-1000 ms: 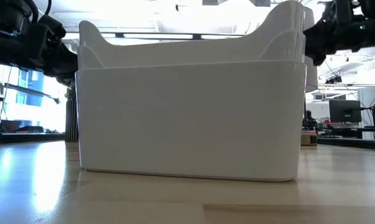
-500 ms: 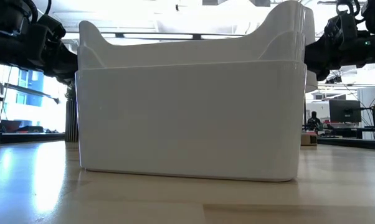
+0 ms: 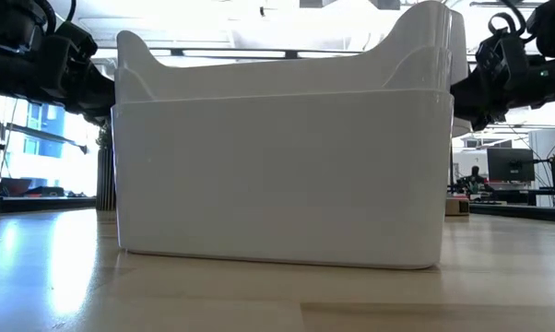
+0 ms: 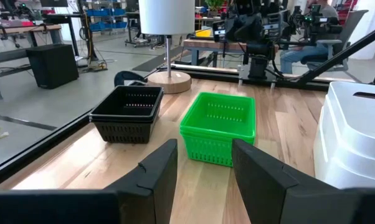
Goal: Stack baskets by color
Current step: Return to Home Position
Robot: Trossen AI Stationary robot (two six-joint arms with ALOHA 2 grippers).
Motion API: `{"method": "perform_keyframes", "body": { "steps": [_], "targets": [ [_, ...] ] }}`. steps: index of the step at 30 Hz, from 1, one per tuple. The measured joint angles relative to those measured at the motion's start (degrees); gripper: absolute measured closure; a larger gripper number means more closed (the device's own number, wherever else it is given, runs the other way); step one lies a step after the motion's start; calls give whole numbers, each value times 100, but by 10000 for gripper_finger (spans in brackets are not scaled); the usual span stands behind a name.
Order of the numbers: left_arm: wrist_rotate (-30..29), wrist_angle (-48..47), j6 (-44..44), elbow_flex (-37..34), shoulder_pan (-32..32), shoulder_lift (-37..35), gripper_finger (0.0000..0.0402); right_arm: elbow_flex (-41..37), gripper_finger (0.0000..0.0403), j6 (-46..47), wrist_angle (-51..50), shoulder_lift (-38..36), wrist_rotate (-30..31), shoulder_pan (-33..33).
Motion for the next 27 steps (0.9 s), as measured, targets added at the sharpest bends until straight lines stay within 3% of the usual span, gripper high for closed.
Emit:
{"method": "perform_keyframes", "body": {
  "steps": [27],
  "targets": [
    [3, 1, 0, 0, 0, 0, 261, 0, 305, 38, -36, 1, 111, -1]
  ]
}}
